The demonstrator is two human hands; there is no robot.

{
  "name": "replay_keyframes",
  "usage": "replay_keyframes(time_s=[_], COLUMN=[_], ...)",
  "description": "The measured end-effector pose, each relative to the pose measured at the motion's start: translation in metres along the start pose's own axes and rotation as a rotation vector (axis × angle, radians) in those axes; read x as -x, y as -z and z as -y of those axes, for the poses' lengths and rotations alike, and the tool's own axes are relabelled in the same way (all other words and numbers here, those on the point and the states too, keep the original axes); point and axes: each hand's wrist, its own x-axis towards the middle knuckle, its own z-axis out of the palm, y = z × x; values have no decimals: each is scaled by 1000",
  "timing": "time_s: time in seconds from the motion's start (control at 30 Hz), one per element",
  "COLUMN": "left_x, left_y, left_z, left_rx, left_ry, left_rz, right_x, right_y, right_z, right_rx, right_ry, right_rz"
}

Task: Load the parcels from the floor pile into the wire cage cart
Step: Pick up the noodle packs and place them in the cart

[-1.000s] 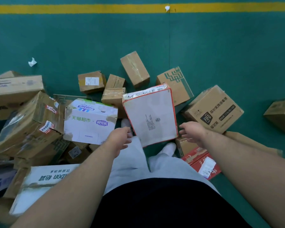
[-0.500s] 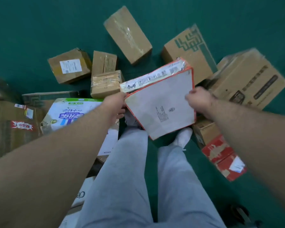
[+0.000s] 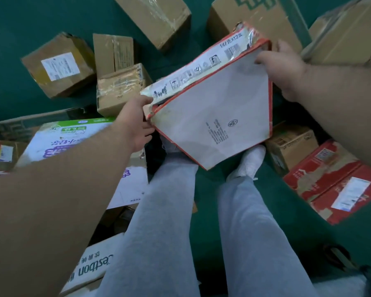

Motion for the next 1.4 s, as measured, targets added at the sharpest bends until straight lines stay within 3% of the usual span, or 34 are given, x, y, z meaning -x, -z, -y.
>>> replay_keyframes(time_s=[0.07, 0.2, 0.37, 0.43, 0.57, 0.7, 0.8, 1.03, 1.27, 1.4], left_x=[14, 58, 119, 147, 197, 260, 298, 368, 403, 410], left_y=[-2, -9, -43, -55, -78, -110, -122, -122, -100, -116], left_z=[14, 64, 129, 150, 199, 246, 295, 398, 539, 643], left_rx=[5, 53, 309, 403, 462, 419, 405, 533, 477, 735], left_ry=[30, 75, -2, -69, -137, -150, -182, -98, -55, 16], left_rz=[-18, -33, -90, -128, -233, -223, -350, -596, -726, -699], right_x=[-3, 29, 93, 117, 171, 231, 278, 372, 459, 510], right_y=[8, 36, 84, 109, 158, 201, 216, 191, 133, 89], right_z=[-14, -25, -62, -69, -72, -51, -38, -28, -90, -144], right_rx=[20, 301, 216, 236, 266, 313, 382, 751, 1019, 1160], right_ry=[-59, -82, -96, -50, 73, 171, 295, 498, 693, 855], right_rz=[31, 23, 48, 45, 194, 194, 223, 324, 365, 456])
